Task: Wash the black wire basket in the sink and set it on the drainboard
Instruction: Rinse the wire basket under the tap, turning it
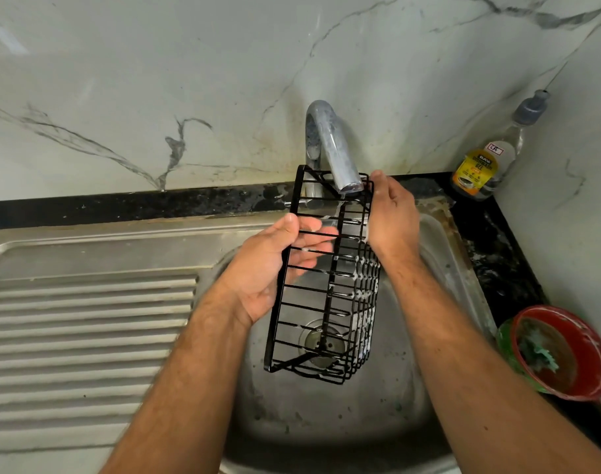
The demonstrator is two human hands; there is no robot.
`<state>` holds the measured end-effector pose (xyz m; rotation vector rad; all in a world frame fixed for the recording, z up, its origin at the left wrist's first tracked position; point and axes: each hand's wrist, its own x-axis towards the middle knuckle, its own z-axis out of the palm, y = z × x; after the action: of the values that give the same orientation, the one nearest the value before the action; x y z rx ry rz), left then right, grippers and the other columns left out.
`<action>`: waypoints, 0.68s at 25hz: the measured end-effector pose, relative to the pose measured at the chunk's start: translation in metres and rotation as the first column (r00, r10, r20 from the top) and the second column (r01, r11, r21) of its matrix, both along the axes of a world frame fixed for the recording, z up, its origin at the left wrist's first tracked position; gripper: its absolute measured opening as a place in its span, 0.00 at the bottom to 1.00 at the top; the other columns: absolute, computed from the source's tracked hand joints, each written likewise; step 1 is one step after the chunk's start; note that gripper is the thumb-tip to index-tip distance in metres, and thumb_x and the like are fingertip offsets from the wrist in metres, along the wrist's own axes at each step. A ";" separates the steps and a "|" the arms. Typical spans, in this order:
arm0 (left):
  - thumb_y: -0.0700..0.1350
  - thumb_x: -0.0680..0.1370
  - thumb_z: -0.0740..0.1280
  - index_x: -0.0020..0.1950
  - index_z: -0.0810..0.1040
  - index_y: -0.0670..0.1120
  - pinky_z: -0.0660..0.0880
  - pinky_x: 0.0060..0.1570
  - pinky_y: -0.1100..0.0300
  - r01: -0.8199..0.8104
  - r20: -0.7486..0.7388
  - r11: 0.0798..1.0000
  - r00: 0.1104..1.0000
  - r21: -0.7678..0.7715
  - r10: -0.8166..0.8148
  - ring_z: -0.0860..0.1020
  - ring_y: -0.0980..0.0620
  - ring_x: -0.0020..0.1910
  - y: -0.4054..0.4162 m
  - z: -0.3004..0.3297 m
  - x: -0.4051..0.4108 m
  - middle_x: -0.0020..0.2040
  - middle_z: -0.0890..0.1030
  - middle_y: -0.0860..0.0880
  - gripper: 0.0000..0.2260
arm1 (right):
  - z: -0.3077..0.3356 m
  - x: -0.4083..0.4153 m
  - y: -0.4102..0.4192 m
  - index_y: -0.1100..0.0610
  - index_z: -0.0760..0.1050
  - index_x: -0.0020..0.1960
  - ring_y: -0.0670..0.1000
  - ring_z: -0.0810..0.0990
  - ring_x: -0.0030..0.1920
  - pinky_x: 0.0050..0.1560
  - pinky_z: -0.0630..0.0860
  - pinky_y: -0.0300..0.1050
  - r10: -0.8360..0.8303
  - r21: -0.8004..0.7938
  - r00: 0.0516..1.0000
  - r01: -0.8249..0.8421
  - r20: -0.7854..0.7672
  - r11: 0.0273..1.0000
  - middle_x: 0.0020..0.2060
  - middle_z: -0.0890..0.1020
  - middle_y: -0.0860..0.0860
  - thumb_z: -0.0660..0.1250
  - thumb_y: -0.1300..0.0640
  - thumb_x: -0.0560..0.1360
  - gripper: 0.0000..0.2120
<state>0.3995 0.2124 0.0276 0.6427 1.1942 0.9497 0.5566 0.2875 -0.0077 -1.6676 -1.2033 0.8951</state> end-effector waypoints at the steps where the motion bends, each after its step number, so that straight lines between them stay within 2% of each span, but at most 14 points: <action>1: 0.49 0.87 0.54 0.57 0.79 0.44 0.79 0.59 0.54 0.013 0.080 1.000 0.997 0.010 -0.014 0.85 0.49 0.56 0.002 0.001 0.000 0.58 0.85 0.44 0.16 | -0.003 0.002 0.004 0.55 0.81 0.59 0.49 0.81 0.54 0.58 0.75 0.45 -0.002 -0.017 1.000 0.002 -0.012 1.000 0.52 0.84 0.48 0.53 0.42 0.84 0.23; 2: 0.47 0.87 0.53 0.60 0.78 0.40 0.79 0.61 0.52 0.021 0.166 1.000 0.986 0.013 -0.023 0.84 0.46 0.59 0.003 0.004 0.002 0.60 0.84 0.42 0.16 | -0.006 0.004 0.007 0.55 0.82 0.56 0.51 0.82 0.53 0.58 0.77 0.47 -0.004 -0.048 0.999 0.002 -0.034 0.999 0.50 0.85 0.50 0.53 0.42 0.84 0.23; 4: 0.45 0.87 0.54 0.65 0.75 0.36 0.81 0.59 0.52 0.029 0.256 0.999 0.966 0.014 -0.031 0.83 0.43 0.60 0.006 0.009 0.008 0.62 0.83 0.39 0.17 | -0.014 0.012 0.011 0.54 0.82 0.49 0.51 0.83 0.48 0.57 0.79 0.52 0.008 -0.138 0.992 -0.025 -0.124 0.990 0.44 0.85 0.49 0.55 0.42 0.83 0.22; 6: 0.44 0.87 0.54 0.66 0.74 0.34 0.83 0.55 0.54 0.029 0.243 1.000 0.970 0.011 -0.031 0.84 0.44 0.58 0.010 0.010 0.014 0.61 0.84 0.39 0.16 | -0.021 0.016 0.012 0.51 0.80 0.47 0.52 0.82 0.47 0.60 0.79 0.58 0.020 -0.201 0.973 -0.067 -0.229 0.977 0.43 0.84 0.48 0.56 0.39 0.80 0.20; 8: 0.43 0.87 0.55 0.63 0.75 0.36 0.83 0.52 0.55 0.025 0.227 1.000 0.974 0.004 -0.025 0.85 0.45 0.55 0.013 0.008 0.018 0.60 0.84 0.40 0.14 | -0.026 0.019 0.013 0.49 0.79 0.46 0.56 0.83 0.51 0.62 0.78 0.60 0.028 -0.227 0.973 -0.081 -0.228 0.971 0.46 0.84 0.51 0.55 0.35 0.75 0.21; 10: 0.43 0.87 0.55 0.59 0.76 0.38 0.84 0.51 0.56 0.026 0.213 1.000 0.977 0.007 -0.027 0.86 0.45 0.55 0.015 0.006 0.018 0.59 0.85 0.41 0.13 | -0.026 0.021 0.013 0.49 0.79 0.45 0.56 0.83 0.51 0.61 0.78 0.60 0.026 -0.229 0.972 -0.081 -0.235 0.970 0.46 0.84 0.52 0.55 0.35 0.74 0.21; 12: 0.43 0.87 0.54 0.61 0.76 0.38 0.83 0.49 0.57 0.023 0.202 1.000 0.979 0.010 -0.024 0.86 0.46 0.54 0.018 0.005 0.019 0.58 0.85 0.42 0.13 | -0.022 0.019 0.013 0.50 0.79 0.47 0.53 0.82 0.49 0.61 0.78 0.59 0.019 -0.234 0.968 -0.079 -0.252 0.969 0.46 0.84 0.50 0.55 0.36 0.77 0.21; 15: 0.45 0.87 0.54 0.68 0.74 0.37 0.83 0.46 0.60 0.011 0.179 1.000 0.984 0.011 -0.013 0.86 0.48 0.54 0.020 0.000 0.016 0.58 0.86 0.43 0.16 | -0.020 0.012 0.016 0.55 0.81 0.54 0.54 0.83 0.52 0.53 0.77 0.49 0.053 -0.255 0.994 -0.077 -0.099 0.964 0.49 0.85 0.51 0.53 0.41 0.83 0.22; 17: 0.46 0.87 0.55 0.69 0.75 0.41 0.83 0.45 0.61 -0.003 0.181 1.000 0.983 0.004 0.003 0.86 0.50 0.53 0.020 -0.004 0.011 0.58 0.86 0.43 0.16 | -0.019 0.005 0.016 0.55 0.82 0.51 0.55 0.84 0.49 0.53 0.78 0.48 0.037 -0.232 0.998 -0.050 -0.058 0.971 0.46 0.86 0.53 0.52 0.41 0.84 0.24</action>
<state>0.4106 0.2323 0.0234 0.5455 1.0319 0.9918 0.5612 0.3031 -0.0265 -1.7953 -1.1374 1.1374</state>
